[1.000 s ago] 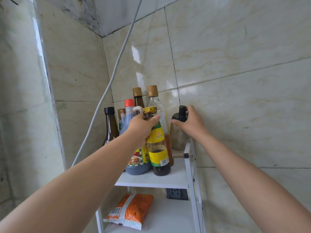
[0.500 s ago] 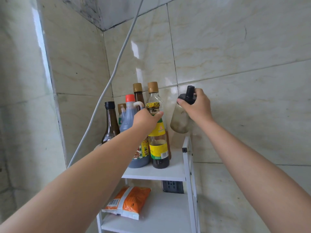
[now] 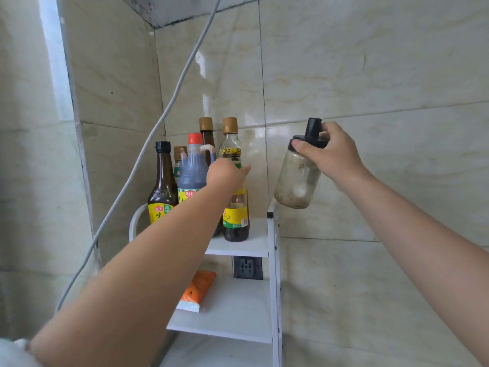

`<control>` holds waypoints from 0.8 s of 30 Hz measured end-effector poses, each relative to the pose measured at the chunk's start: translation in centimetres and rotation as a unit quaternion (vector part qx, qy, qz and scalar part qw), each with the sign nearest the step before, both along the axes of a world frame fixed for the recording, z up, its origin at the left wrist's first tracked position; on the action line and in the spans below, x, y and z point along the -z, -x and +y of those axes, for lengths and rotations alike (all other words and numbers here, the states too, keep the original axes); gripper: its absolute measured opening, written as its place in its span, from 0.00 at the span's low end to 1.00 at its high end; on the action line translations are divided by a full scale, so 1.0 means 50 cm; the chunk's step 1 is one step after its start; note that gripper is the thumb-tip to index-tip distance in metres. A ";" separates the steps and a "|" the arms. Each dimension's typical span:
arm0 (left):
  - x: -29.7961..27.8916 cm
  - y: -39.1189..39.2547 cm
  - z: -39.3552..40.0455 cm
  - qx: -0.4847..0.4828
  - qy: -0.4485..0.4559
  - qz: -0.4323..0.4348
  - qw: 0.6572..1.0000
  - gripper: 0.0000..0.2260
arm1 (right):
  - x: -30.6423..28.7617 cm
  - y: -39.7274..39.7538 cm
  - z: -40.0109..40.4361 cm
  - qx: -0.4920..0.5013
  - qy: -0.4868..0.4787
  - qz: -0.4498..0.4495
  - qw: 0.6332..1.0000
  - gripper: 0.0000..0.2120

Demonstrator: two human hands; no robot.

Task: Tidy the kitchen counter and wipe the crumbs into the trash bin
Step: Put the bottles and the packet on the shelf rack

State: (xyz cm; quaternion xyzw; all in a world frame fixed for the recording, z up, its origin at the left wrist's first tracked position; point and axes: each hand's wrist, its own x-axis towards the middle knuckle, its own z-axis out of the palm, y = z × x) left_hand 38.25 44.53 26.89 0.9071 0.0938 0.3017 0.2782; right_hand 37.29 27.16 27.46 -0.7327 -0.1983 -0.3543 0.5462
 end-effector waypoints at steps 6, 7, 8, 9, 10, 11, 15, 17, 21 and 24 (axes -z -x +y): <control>0.036 0.070 0.053 0.004 -0.007 -0.011 1.000 0.17 | 0.040 0.098 0.000 -0.088 -0.039 0.022 0.995 0.14; 0.049 0.086 0.069 0.006 -0.019 -0.004 1.000 0.17 | 0.052 0.116 0.007 -0.113 -0.038 0.031 0.992 0.13; 0.061 0.102 0.086 0.000 -0.031 0.009 0.999 0.15 | 0.062 0.134 0.019 -0.137 -0.033 0.040 0.989 0.12; 0.085 0.126 0.113 -0.011 -0.034 0.036 0.999 0.12 | 0.084 0.151 0.039 -0.157 -0.021 0.060 0.985 0.10; 0.101 0.149 0.129 -0.023 -0.043 0.052 0.997 0.12 | 0.101 0.165 0.059 -0.177 -0.011 0.069 0.982 0.09; 0.120 0.170 0.149 -0.039 -0.050 0.078 0.995 0.14 | 0.122 0.175 0.081 -0.191 0.006 0.078 0.979 0.09; 0.216 0.244 0.236 -0.065 -0.048 0.176 0.981 0.11 | 0.235 0.199 0.193 -0.214 0.099 0.123 0.964 0.14; 0.255 0.259 0.266 -0.082 -0.074 0.219 0.970 0.15 | 0.286 0.195 0.232 -0.194 0.141 0.153 0.959 0.20; 0.345 0.300 0.334 -0.094 -0.084 0.286 0.950 0.16 | 0.415 0.180 0.328 -0.201 0.187 0.215 0.937 0.22; 0.411 0.308 0.371 -0.087 -0.072 0.329 0.938 0.12 | 0.522 0.149 0.384 -0.194 0.226 0.248 0.922 0.23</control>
